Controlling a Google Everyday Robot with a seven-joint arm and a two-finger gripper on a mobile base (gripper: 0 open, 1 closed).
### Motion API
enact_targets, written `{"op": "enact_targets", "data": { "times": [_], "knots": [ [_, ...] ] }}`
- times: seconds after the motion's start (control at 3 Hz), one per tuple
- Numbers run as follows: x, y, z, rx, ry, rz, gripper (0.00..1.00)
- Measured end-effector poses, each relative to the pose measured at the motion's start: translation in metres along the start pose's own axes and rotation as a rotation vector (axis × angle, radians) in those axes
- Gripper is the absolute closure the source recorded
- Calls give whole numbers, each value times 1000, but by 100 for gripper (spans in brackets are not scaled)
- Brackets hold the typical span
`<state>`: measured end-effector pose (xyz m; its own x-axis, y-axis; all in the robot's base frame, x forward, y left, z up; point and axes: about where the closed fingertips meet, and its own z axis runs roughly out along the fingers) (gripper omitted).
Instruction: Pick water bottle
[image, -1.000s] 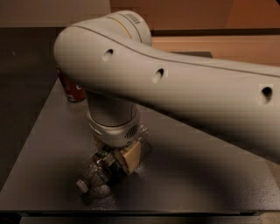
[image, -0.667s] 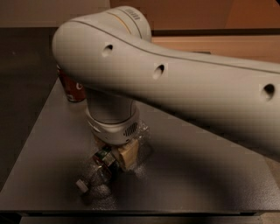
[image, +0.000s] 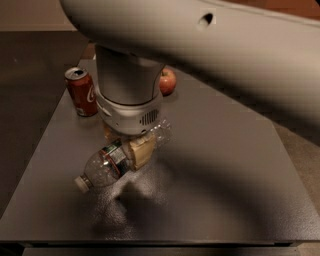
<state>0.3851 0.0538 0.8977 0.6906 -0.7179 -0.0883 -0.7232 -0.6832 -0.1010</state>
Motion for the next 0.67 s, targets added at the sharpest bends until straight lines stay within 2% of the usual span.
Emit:
{"op": "enact_targets", "data": {
  "times": [0.33, 0.67],
  "knots": [
    [5, -12, -36, 34, -19, 44, 100],
    [7, -21, -65, 89, -50, 67, 100]
  ]
}}
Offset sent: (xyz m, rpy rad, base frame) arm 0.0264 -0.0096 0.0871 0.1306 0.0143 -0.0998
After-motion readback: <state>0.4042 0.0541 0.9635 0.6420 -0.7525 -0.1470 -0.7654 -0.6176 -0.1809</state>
